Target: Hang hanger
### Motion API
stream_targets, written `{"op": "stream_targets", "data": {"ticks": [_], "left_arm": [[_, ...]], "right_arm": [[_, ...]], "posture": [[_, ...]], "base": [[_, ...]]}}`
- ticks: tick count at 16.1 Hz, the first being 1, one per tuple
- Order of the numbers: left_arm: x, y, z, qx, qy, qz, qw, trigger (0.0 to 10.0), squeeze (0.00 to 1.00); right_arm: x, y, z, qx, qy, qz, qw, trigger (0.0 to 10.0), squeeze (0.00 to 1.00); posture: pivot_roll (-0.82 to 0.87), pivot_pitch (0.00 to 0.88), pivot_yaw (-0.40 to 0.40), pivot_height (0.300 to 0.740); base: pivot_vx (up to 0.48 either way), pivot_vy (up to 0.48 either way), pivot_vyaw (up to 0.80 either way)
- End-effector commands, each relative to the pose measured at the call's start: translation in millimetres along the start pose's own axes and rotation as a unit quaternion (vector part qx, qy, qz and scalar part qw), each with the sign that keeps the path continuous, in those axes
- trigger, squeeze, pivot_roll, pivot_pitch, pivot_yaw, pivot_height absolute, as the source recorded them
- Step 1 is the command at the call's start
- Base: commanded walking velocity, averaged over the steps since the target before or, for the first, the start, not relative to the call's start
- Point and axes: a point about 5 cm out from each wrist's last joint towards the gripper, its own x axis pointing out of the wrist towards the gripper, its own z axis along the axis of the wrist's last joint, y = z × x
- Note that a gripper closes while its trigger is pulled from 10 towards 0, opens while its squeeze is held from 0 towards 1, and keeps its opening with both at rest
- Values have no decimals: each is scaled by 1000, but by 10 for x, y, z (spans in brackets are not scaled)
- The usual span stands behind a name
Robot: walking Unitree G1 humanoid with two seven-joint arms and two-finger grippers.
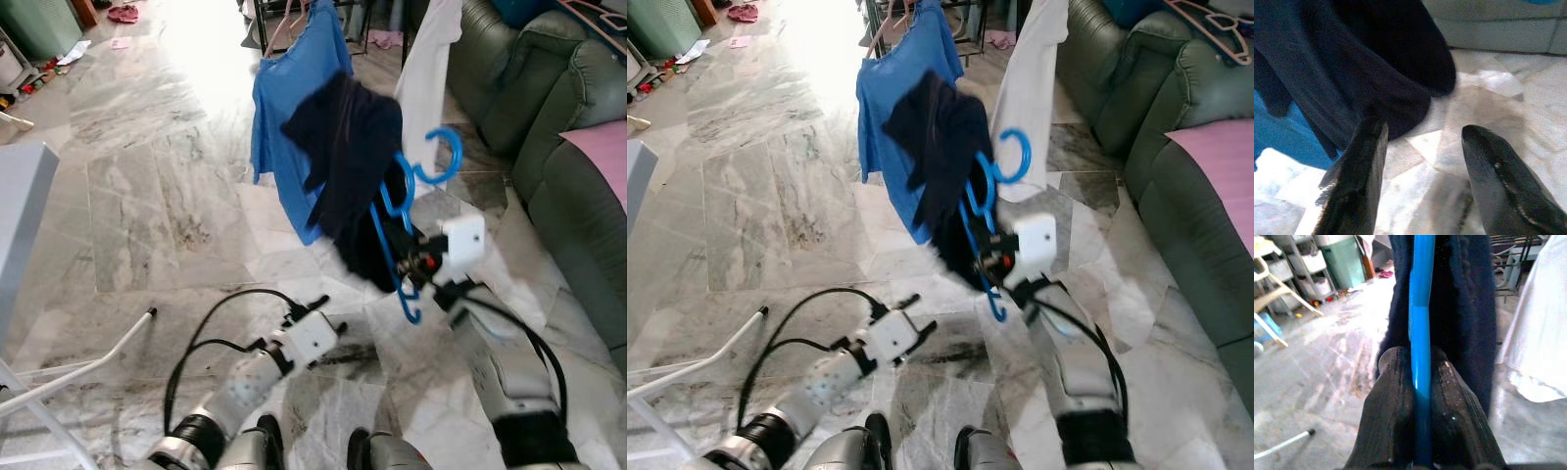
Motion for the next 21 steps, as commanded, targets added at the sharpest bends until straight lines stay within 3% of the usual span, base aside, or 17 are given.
{"op": "stream_targets", "data": {"ticks": [1, 4, 8, 9, 13, 18, 21], "left_arm": [[-70, 144, -3, 4, -12, 26, 1000, 10000, 1000], [-214, 515, -38, 28, -12, 114, 993, 10000, 1000], [-236, 760, 10, 40, -14, 174, 984, 10000, 1000], [-225, 770, 30, 44, -18, 170, 984, 10000, 1000], [-220, 821, 59, 88, -21, 142, 986, 10000, 1000], [-223, 866, 93, 130, -26, 117, 984, 10000, 1000], [-246, 829, 110, 175, -39, 70, 981, 10000, 1000]], "right_arm": [[-48, 46, 12, -24, -9, 19, 1000, 10000, 0], [-275, -16, -237, -34, 39, 29, 998, 10000, 0], [-508, -118, -409, -59, 64, 30, 996, 10000, 0], [-547, -137, -414, -77, 58, 36, 995, 10000, 0], [-742, -155, -551, -77, 94, 104, 987, 10000, 0], [-933, -91, -637, -56, 126, 203, 969, 10000, 0], [-981, -80, -610, -35, 138, 257, 956, 10000, 0]], "posture": [[-140, 216, 37, 740], [-133, 214, 39, 740], [-139, 212, 40, 740], [-140, 210, 40, 740], [-139, 203, 43, 740], [-136, 199, 48, 740], [-136, 200, 54, 740]], "base": [[0, 0, 0], [0, 0, 0], [0, 0, 0], [0, 0, 0], [0, 0, 0], [0, 0, 0], [0, 0, 0]]}}
